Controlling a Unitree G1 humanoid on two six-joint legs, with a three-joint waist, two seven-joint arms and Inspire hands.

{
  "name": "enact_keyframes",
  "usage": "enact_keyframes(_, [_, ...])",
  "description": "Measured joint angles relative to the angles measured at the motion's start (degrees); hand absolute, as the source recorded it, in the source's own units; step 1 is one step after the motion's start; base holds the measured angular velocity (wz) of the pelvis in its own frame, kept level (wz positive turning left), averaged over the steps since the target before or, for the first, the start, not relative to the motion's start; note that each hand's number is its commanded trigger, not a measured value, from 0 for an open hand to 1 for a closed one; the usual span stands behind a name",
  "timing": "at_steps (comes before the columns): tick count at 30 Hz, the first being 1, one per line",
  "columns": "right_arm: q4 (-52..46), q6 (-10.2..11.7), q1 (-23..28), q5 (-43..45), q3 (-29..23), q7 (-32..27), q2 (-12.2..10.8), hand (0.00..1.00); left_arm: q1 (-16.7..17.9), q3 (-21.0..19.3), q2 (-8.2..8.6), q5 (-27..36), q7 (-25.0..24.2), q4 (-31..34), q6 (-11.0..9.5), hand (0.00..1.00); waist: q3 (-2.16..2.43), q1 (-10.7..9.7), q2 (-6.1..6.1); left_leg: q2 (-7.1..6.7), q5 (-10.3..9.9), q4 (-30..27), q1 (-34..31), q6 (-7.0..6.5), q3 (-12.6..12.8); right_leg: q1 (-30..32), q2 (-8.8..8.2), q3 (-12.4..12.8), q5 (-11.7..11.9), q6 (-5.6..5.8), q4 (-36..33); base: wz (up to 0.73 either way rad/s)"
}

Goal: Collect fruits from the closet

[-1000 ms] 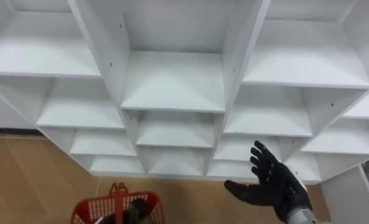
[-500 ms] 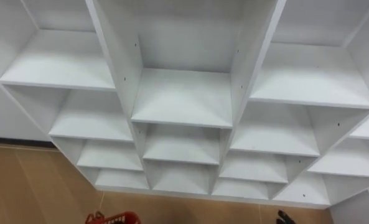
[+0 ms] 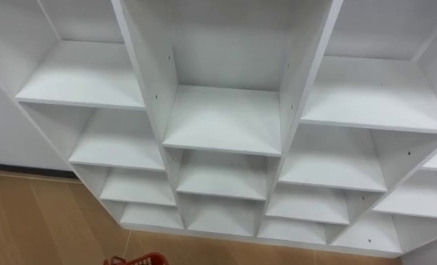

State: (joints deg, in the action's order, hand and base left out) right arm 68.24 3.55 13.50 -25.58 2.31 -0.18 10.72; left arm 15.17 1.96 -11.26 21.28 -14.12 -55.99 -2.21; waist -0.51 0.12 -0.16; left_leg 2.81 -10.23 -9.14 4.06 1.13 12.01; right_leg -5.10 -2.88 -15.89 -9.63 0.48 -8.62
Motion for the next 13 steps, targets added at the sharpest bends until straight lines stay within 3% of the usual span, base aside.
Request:
enact_keyframes(6, [2.81, -2.74, 0.08, 1.73, -2.99, 0.39, -0.03, 0.00, -0.09, -1.99, 0.16, -1.88, -0.15, -0.02, 2.33, 1.00, -0.06, -1.11, -0.25, -0.18, 0.00, 0.53, 1.42, 0.00, 0.03, -0.70, 0.02, 0.68, -0.39, 0.08, -0.01, 0.00])
enact_keyframes(13, [4.39, -5.56, -0.18, 7.89, -5.47, 0.35, -0.02, 0.00, -0.40, -2.99, 0.65, -3.47, -0.15, -0.27, 3.44, 1.00, 0.06, -1.53, -0.37, -0.34, -0.04, 0.90, 3.37, 0.03, 0.40, -1.42, 0.08, 2.44, -0.99, 0.07, -0.22, -0.06])
